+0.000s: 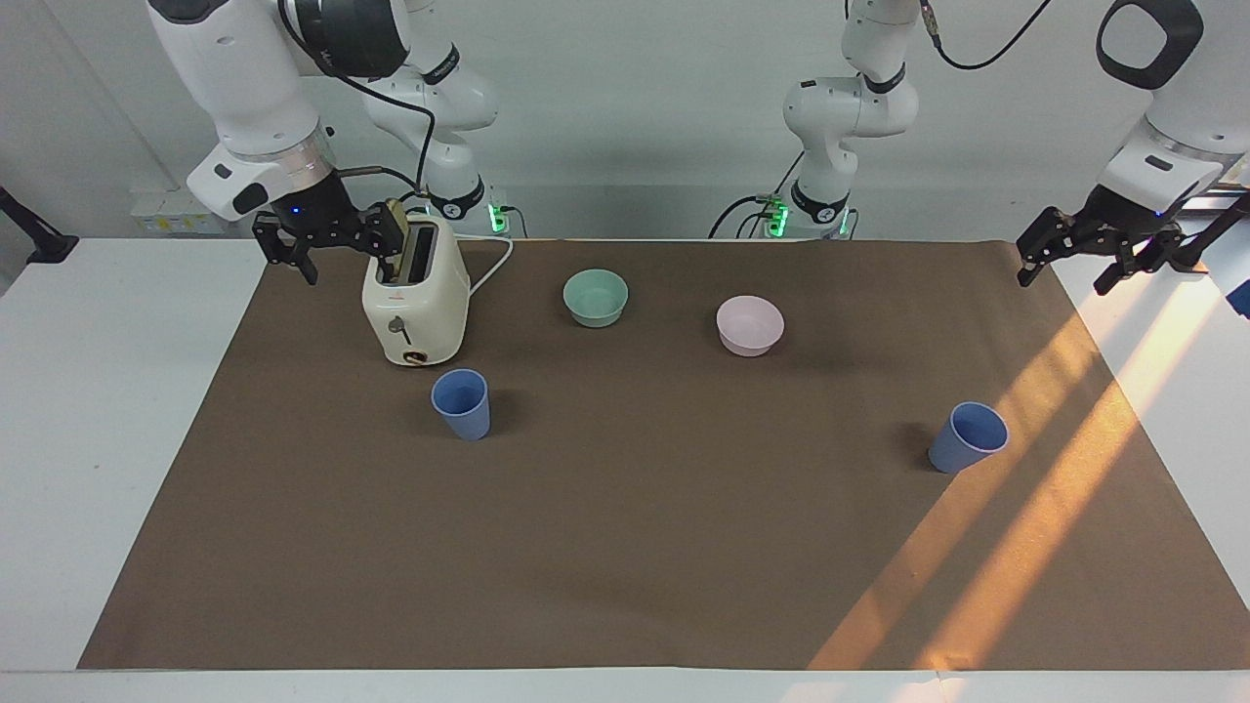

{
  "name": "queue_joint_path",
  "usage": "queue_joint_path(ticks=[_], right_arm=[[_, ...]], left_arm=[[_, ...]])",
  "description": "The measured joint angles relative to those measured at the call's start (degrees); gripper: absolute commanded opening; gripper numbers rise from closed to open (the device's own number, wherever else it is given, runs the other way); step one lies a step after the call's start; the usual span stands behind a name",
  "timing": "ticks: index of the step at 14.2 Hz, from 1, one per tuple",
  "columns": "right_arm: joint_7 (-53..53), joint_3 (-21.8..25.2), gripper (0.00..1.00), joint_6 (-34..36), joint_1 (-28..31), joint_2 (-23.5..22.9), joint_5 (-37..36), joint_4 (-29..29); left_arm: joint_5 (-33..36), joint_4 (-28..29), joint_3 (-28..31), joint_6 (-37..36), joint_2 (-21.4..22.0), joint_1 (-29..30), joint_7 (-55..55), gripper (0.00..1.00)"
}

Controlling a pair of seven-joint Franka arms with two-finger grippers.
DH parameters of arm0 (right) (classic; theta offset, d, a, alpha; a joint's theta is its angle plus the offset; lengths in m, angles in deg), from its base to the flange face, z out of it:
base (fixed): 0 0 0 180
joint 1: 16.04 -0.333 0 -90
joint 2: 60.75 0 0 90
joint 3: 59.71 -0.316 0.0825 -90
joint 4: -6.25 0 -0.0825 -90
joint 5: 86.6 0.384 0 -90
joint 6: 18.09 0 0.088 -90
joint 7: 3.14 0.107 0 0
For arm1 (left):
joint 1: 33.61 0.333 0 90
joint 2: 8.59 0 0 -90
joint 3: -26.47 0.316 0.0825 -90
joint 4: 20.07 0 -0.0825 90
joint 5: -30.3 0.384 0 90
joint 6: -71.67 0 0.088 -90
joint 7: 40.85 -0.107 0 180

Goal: Stack blue cups with both arms
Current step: 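Reach the left gripper to the nearby blue cup and grasp it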

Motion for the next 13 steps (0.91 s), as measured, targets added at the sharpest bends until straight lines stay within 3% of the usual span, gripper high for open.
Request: queue_joint_path(ticks=[6, 13], right_arm=[[0.0, 0.0, 1.00, 0.0, 0.0, 0.0, 0.0, 0.0], [0.0, 0.0, 1.00, 0.0, 0.0, 0.0, 0.0, 0.0]], left_arm=[[-2.5, 5.4, 1.6, 12.5, -5.7, 0.2, -2.7, 1.00], [-9.0, 6.2, 2.8, 22.3, -14.8, 0.7, -9.2, 1.00]])
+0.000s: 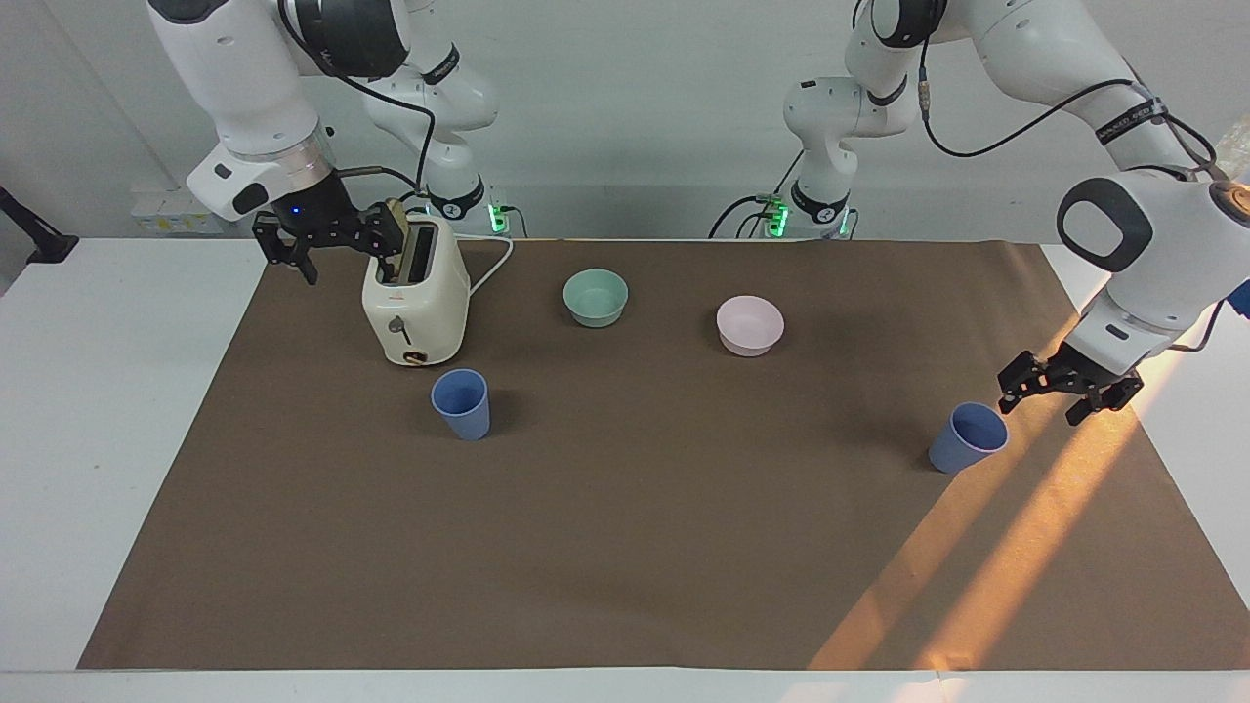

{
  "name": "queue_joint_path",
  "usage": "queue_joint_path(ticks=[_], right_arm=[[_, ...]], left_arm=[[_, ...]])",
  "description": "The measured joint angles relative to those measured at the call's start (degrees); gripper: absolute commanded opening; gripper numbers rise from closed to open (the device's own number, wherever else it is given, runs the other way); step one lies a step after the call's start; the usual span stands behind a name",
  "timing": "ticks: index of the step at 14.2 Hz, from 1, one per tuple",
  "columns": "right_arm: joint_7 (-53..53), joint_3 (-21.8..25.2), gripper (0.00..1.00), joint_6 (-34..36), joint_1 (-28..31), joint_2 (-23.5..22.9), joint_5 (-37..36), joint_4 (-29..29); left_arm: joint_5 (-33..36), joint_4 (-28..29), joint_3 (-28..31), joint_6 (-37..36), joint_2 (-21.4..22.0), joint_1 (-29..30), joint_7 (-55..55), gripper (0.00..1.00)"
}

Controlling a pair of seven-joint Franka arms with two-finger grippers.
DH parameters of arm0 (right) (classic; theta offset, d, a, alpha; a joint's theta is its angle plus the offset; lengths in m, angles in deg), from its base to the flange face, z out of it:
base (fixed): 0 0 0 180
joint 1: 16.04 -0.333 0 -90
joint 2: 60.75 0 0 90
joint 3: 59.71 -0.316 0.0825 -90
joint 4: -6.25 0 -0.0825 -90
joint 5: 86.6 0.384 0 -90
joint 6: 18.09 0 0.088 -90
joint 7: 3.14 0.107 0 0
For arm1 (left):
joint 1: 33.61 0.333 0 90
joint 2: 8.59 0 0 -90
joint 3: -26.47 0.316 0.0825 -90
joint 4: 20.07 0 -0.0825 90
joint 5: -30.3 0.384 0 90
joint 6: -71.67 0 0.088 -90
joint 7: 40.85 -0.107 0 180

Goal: Stack blue cups with both arms
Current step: 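Reach the left gripper to the nearby blue cup and grasp it, then carry the blue cup with the left gripper to the table center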

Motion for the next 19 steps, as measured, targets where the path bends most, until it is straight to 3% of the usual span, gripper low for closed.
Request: queue_joint_path(ticks=[5, 8, 10, 11, 14, 15, 19], right_arm=[[0.0, 0.0, 1.00, 0.0, 0.0, 0.0, 0.0, 0.0], [0.0, 0.0, 1.00, 0.0, 0.0, 0.0, 0.0, 0.0], [0.0, 0.0, 1.00, 0.0, 0.0, 0.0, 0.0, 0.0], [0.0, 0.0, 1.00, 0.0, 0.0, 0.0, 0.0, 0.0], [0.0, 0.0, 1.00, 0.0, 0.0, 0.0, 0.0, 0.0], [0.0, 0.0, 1.00, 0.0, 0.0, 0.0, 0.0, 0.0], [0.0, 0.1, 1.00, 0.1, 0.1, 0.0, 0.0, 0.0]], left_arm=[[-3.5, 1.0, 0.0, 3.3, -3.0, 0.8, -3.4, 1.00], [-3.6, 3.2, 0.0, 4.5, -3.8, 1.1, -4.7, 0.95], [-3.7, 5.1, 0.2, 4.8, -3.8, 1.4, -5.1, 0.80], [-3.7, 5.6, 0.2, 5.0, -3.7, 1.4, -5.1, 0.67], [-3.8, 6.6, 0.0, 6.2, -3.7, 1.3, -5.2, 0.10], [-3.8, 7.1, 0.0, 6.5, -3.8, 1.3, -5.2, 0.00], [-4.1, 7.7, -0.3, 6.9, -3.4, 1.3, -5.3, 0.00]])
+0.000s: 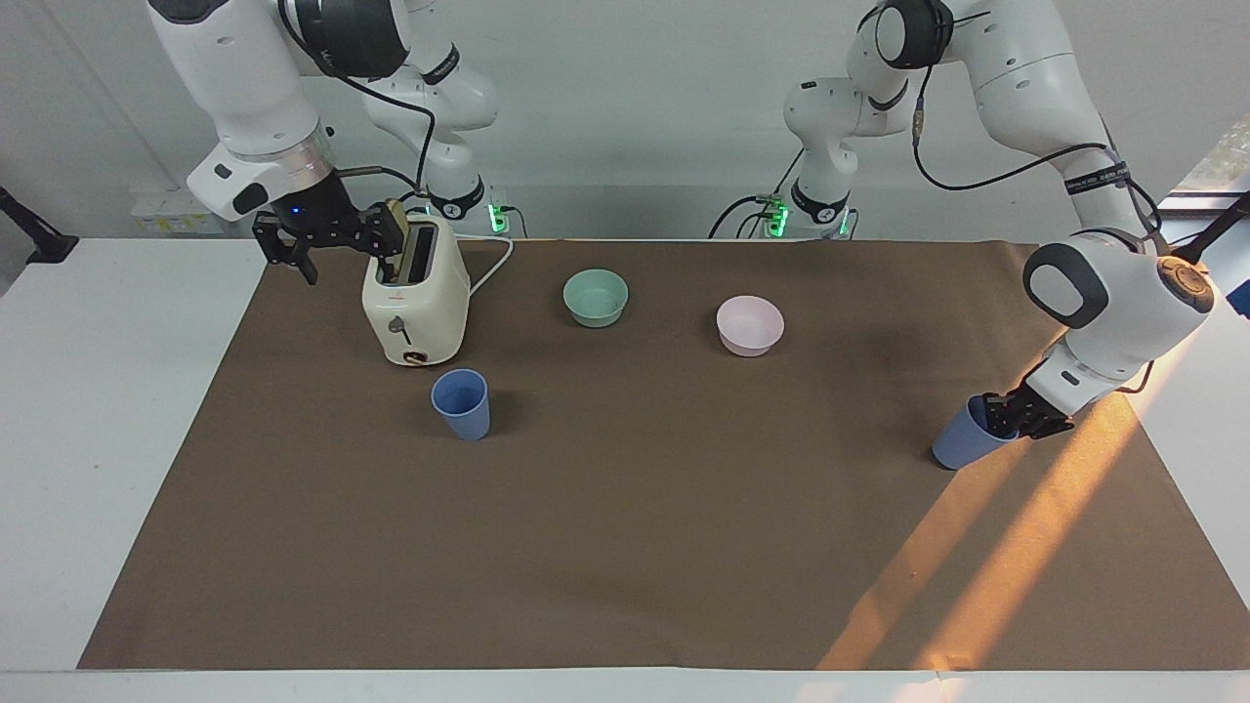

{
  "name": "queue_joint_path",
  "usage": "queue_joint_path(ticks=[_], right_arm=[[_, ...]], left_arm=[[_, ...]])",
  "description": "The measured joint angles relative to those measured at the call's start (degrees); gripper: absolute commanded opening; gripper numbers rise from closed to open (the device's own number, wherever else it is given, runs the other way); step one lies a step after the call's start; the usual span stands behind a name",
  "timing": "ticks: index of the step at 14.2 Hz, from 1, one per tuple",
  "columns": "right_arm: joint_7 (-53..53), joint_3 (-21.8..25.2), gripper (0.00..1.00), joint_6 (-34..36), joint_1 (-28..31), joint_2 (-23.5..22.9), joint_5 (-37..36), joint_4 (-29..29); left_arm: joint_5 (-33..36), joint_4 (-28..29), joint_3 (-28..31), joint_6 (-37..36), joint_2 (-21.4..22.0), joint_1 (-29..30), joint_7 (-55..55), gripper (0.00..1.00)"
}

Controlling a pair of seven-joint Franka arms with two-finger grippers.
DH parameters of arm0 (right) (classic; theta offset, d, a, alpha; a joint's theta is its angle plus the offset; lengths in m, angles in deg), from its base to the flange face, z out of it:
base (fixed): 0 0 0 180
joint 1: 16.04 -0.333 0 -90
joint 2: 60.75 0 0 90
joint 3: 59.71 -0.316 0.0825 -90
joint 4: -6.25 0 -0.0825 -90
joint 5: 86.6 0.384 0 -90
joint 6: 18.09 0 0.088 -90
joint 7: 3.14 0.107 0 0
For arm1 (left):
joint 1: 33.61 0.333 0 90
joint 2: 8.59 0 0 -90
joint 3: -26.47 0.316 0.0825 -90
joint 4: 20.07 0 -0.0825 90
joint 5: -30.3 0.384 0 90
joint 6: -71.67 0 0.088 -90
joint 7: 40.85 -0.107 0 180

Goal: Stack blue cups with both arms
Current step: 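Carry the blue cup with the left gripper to the table center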

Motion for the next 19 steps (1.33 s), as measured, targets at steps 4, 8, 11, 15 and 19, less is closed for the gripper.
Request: queue_joint_path(ticks=[4, 8, 11, 15, 19], right_arm=[[0.0, 0.2, 1.00, 0.0, 1.2, 0.0, 0.0, 0.0], [0.0, 0.1, 1.00, 0.0, 1.2, 0.0, 0.0, 0.0], [0.0, 0.2, 1.00, -0.1, 2.1, 0.0, 0.0, 0.0], [0.0, 0.3, 1.00, -0.1, 3.4, 0.0, 0.0, 0.0], [0.0, 0.0, 1.00, -0.1, 3.3, 0.0, 0.0, 0.0]], left_arm=[[0.0, -0.1, -0.8, -0.3, 1.5, -0.1, 0.2, 0.00], [0.4, 0.1, -6.7, -3.0, 5.9, -0.3, 8.2, 0.00], [5.9, 2.6, -16.7, -2.3, 8.1, -0.5, 24.1, 0.00], [7.9, 7.6, -29.7, 5.1, 8.5, -1.1, 41.3, 0.00], [10.8, 10.1, -38.9, 7.8, 8.3, -1.5, 53.3, 0.00]])
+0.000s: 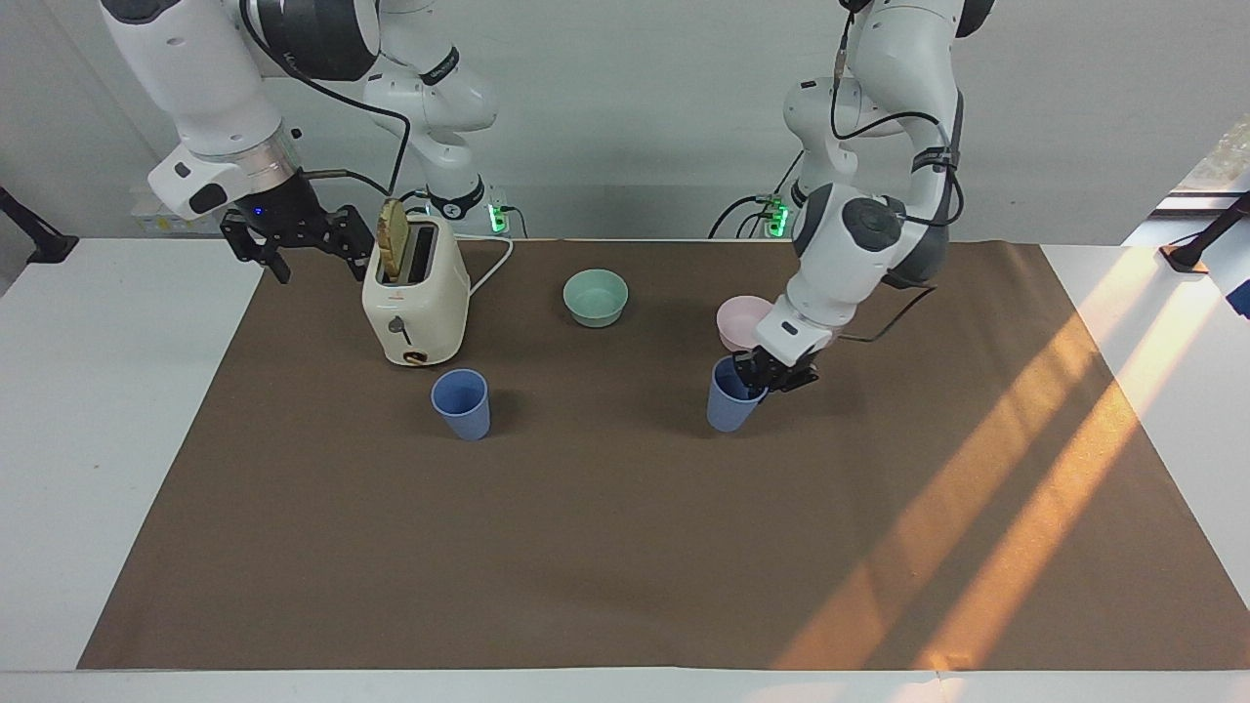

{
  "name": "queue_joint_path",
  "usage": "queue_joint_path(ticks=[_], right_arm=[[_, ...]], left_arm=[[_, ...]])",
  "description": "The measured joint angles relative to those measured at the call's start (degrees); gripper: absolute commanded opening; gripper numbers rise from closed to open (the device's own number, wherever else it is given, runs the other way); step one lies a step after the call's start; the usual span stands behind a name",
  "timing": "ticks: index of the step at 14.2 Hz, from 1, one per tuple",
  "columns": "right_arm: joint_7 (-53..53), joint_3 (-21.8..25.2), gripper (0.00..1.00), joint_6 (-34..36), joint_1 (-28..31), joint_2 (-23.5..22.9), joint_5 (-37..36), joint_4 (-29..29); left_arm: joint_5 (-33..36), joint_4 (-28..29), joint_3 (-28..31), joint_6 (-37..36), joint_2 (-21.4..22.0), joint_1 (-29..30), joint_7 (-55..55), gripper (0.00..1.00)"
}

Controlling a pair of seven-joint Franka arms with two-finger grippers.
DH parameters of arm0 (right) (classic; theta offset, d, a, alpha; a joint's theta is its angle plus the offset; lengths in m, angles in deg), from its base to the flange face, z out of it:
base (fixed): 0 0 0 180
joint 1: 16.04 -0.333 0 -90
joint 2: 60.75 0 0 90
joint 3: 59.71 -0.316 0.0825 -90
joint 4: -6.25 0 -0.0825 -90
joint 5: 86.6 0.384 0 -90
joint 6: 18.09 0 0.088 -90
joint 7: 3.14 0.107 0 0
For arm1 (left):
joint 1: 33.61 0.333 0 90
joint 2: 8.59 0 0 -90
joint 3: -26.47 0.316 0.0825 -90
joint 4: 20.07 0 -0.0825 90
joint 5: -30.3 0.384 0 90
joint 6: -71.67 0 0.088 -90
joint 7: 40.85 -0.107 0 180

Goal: Stack blue cups with both arms
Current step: 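Carry the blue cup with the left gripper to the table center, then release the cup and withdraw the left gripper while the right gripper reaches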

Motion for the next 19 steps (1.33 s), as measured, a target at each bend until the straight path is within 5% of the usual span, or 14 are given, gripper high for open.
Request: queue_joint_path(ticks=[3, 9, 11, 15, 19], right_arm=[[0.0, 0.0, 1.00, 0.0, -0.4, 0.0, 0.0, 0.0], [0.0, 0.1, 1.00, 0.0, -0.4, 0.0, 0.0, 0.0], [0.0, 0.1, 1.00, 0.0, -0.4, 0.0, 0.0, 0.0], [0.0, 0.1, 1.00, 0.0, -0.4, 0.0, 0.0, 0.0], [0.0, 0.0, 1.00, 0.0, -0.4, 0.0, 0.0, 0.0]], left_arm=[[0.2, 1.3, -3.7, 3.3, -0.8, -0.5, 3.8, 0.00], [0.2, 1.2, -4.2, 5.2, -2.4, -0.6, 6.8, 0.85], [0.2, 1.1, -4.2, 5.4, -2.3, -0.7, 6.8, 1.00], [0.5, 0.7, -3.1, 4.0, -1.2, -0.8, 6.3, 1.00], [0.8, 0.3, 3.9, -4.9, 4.6, -0.8, -0.8, 1.00]])
